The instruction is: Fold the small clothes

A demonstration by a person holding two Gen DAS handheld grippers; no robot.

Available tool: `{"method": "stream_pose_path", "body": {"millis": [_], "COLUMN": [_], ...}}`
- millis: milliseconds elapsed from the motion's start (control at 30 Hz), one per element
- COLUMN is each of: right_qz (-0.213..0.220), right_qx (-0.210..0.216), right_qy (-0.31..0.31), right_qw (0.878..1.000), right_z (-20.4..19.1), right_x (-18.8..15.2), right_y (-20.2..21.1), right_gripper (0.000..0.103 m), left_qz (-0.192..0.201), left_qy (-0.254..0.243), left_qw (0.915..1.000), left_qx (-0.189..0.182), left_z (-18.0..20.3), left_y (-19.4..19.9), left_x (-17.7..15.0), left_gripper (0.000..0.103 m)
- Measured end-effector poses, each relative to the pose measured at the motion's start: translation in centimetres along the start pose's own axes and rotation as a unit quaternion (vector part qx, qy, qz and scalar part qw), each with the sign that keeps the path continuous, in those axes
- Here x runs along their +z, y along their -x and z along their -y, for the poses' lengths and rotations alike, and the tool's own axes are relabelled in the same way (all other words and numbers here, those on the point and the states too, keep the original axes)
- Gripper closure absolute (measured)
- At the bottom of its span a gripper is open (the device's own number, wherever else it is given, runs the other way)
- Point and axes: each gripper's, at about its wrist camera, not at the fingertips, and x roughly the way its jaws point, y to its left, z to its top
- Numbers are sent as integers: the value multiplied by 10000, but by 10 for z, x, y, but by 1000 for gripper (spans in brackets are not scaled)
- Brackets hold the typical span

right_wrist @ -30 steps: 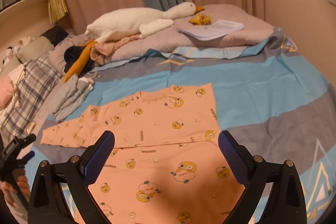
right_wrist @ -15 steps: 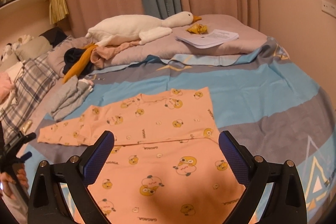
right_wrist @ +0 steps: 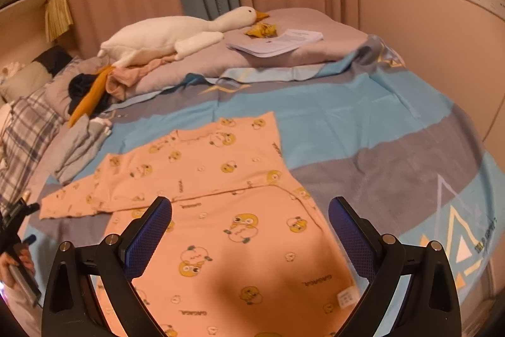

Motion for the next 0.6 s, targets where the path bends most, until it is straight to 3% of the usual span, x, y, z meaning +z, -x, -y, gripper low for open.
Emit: {"method": "stream_pose_path", "body": {"millis": [200, 367, 600], "right_qz": [14, -82, -118], "right_qx": [-52, -64, -89], "right_qy": [24, -36, 73], "right_qw": [10000, 9999, 9999], "right_z": [-1, -1, -6], "right_x": [1, 2, 3], "right_y": [0, -7, -11], "right_gripper": [4, 4, 4], "left_qz": [22, 4, -193], "left_qy": [148, 322, 503], "left_qw": [9996, 9992, 9985], "left_qx": [237, 225, 114], "left_z": [-13, -27, -35], "left_y": [-10, -18, -35], "left_x": [14, 25, 27], "left_gripper": [7, 23, 34]}}
